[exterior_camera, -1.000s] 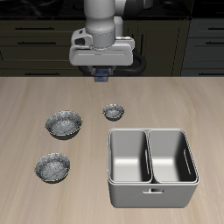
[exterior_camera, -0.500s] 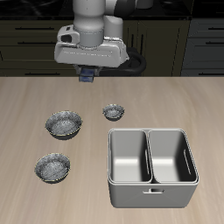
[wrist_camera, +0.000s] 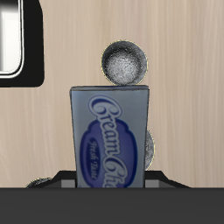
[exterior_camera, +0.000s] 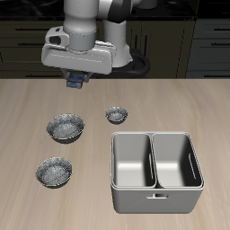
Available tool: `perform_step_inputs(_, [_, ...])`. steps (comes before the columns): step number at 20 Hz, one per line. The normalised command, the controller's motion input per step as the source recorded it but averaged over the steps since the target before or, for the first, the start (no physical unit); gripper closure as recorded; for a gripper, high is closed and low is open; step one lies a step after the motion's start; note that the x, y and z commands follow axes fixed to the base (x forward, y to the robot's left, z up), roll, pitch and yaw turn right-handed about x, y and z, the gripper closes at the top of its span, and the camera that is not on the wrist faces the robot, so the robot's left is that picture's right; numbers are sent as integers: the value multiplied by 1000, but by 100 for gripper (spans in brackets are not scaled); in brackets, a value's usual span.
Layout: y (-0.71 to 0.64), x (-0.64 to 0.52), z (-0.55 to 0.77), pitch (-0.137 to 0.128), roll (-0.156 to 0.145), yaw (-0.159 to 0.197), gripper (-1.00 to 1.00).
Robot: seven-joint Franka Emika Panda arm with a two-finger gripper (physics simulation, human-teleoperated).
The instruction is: Place the cream cheese in the middle-sized bowl
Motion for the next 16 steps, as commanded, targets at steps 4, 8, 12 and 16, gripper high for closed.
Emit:
perform_step_inputs(4, [-158,207,84,-26,-10,9,100])
perform_step_inputs(8, [-118,225,3,-6,-39,11,100])
perform_step_inputs(12, [-176,296,28,-13,-25,-28,100])
perform_step_inputs(16, [-92,216,122,-47,-30,-8,100])
